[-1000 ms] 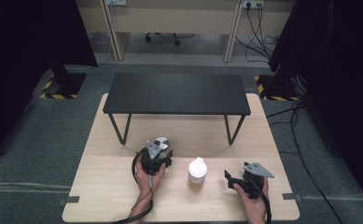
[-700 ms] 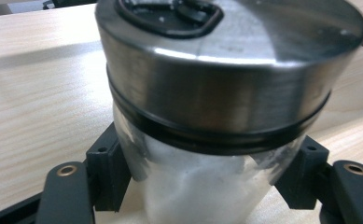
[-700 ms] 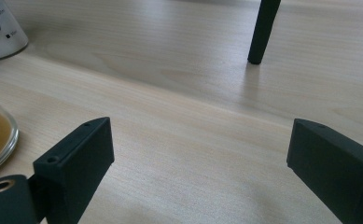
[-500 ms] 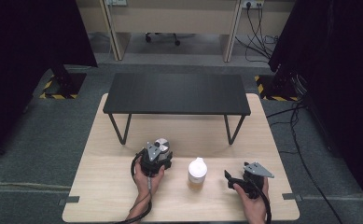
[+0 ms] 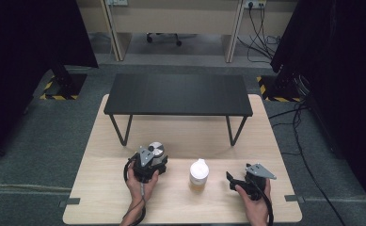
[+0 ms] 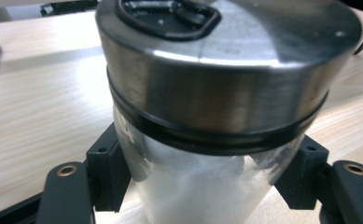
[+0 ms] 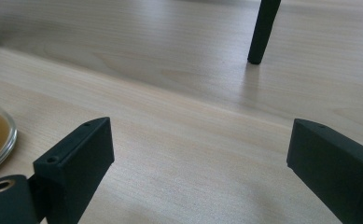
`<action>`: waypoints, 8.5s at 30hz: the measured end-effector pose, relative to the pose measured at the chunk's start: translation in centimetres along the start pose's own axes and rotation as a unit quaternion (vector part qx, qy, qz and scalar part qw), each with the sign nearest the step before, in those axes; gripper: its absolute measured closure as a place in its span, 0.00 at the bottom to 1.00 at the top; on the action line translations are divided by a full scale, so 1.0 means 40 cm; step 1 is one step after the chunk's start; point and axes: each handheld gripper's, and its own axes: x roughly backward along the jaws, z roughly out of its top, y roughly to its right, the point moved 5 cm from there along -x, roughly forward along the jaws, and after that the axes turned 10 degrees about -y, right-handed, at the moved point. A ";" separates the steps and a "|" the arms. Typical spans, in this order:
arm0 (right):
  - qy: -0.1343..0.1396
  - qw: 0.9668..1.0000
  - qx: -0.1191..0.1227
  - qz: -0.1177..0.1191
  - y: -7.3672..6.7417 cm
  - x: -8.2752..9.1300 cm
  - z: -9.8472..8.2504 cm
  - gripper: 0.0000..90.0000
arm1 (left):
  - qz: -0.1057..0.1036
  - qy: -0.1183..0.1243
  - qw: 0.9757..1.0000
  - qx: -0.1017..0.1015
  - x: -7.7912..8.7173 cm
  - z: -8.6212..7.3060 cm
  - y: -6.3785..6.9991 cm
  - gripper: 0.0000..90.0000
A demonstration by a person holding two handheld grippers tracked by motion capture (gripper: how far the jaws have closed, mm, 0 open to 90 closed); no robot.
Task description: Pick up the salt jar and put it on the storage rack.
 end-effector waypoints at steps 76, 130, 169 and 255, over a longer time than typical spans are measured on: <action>0.000 1.000 -0.005 0.004 0.005 -0.001 0.000 0.08 | 0.049 0.054 0.997 -0.010 0.240 0.238 -0.078 0.35; 0.001 1.000 -0.001 0.010 0.007 -0.001 0.000 0.08 | 0.119 0.038 0.992 0.023 0.151 0.515 -0.166 0.35; 0.002 1.000 0.003 0.009 0.006 -0.001 -0.001 0.08 | 0.101 0.034 0.993 0.060 0.108 0.505 -0.212 0.27; 0.003 1.000 0.008 0.009 0.005 0.001 -0.002 0.08 | 0.063 0.034 0.997 -0.024 0.136 0.063 -0.058 0.05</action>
